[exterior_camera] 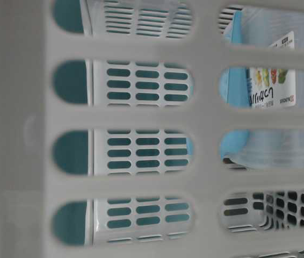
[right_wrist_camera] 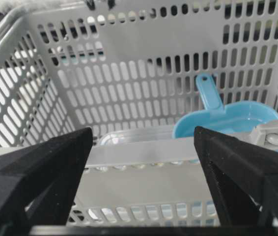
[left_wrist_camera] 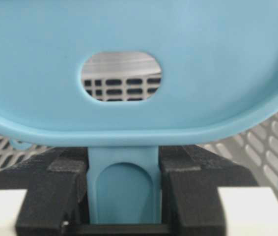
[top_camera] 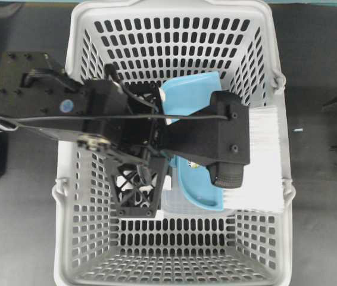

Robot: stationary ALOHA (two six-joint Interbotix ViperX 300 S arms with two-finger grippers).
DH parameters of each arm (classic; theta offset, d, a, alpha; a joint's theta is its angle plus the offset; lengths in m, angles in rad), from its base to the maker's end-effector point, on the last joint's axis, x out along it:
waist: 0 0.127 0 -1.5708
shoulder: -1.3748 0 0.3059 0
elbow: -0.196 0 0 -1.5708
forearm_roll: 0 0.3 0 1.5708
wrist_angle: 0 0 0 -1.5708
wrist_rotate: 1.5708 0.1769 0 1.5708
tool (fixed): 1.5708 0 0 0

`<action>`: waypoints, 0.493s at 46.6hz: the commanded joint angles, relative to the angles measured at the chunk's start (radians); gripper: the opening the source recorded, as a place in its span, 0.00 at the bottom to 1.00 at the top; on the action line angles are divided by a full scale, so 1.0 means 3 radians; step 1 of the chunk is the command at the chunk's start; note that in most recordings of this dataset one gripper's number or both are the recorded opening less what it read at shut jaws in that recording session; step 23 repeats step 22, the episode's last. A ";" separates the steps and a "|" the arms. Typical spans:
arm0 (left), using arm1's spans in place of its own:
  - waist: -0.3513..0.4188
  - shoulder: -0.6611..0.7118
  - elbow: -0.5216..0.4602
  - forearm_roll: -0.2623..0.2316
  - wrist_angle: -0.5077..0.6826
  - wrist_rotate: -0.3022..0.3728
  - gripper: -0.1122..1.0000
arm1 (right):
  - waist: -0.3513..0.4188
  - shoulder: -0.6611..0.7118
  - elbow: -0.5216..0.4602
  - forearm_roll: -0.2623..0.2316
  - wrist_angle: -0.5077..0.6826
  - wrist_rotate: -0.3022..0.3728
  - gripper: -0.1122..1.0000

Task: Pick up the hand brush from the shopping basket with the left arm.
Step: 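Lift the hand brush up out of the basket with the left gripper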

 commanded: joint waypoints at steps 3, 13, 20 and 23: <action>-0.0005 -0.0118 0.0240 0.0010 -0.0082 -0.0005 0.38 | 0.0010 0.0020 -0.0031 0.0010 -0.0031 0.0005 0.81; 0.0015 -0.0445 0.0982 0.0015 -0.0879 -0.0010 0.38 | 0.0010 0.0020 -0.0020 0.0010 -0.0051 0.0005 0.81; 0.0015 -0.0470 0.1064 0.0010 -0.0869 -0.0010 0.38 | 0.0010 0.0020 -0.0015 0.0010 -0.0066 0.0005 0.81; 0.0015 -0.0445 0.1064 0.0015 -0.0844 -0.0010 0.38 | 0.0010 0.0020 -0.0010 0.0010 -0.0066 0.0005 0.81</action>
